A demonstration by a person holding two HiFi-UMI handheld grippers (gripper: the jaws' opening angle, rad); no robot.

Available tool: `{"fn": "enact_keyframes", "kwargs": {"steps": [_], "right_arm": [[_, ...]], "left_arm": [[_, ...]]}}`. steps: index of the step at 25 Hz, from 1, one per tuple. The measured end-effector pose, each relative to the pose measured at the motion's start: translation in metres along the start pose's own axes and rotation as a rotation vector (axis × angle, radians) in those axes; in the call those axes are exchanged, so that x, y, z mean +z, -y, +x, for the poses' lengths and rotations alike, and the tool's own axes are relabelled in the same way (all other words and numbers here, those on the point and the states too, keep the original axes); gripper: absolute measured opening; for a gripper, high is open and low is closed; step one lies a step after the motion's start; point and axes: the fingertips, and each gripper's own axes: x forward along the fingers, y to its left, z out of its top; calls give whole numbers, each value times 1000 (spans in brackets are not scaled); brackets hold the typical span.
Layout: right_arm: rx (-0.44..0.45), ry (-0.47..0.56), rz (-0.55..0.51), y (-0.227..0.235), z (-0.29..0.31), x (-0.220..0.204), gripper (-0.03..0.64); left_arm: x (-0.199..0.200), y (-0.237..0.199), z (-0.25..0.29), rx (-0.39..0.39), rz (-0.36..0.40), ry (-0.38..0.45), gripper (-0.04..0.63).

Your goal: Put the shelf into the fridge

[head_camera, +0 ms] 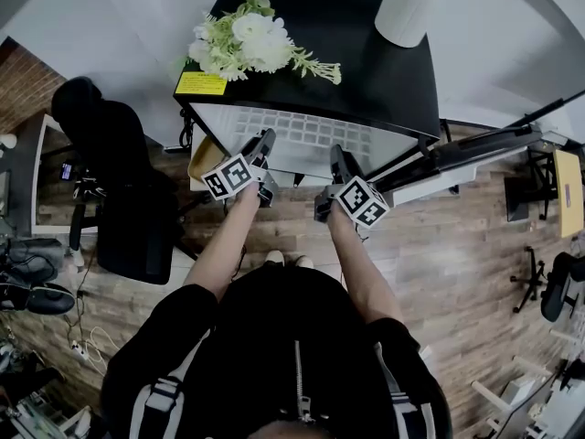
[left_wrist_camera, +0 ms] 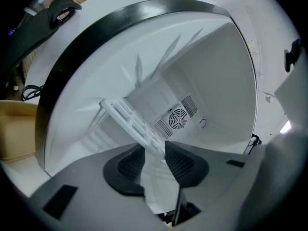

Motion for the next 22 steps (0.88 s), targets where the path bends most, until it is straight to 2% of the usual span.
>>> {"fn": "enact_keyframes", "kwargs": {"steps": [5,9,11,13,15,22], "right_arm": [[58,-19,20,-5,-5,-3,132],[82,-40,-3,-9,-17,-10,97],[77,-49,-34,-9,-24,-13,78],[69,-57,-82,-9,-30,-15,50],[70,-60,-145,-11,-37,-15,14],[109,-48,-376,-30,-69,0,6]], "left_arm": [[-3,3,-11,11,29,2,138],[-6,11,-28,12,117,-1,135],[-7,16,-35,15,189,-13,102],[-7,21,-42,19,265,-24,60],[-8,26,-49,14,325,-37,49],[-12,49,-78,2,520,-78,41]]}}
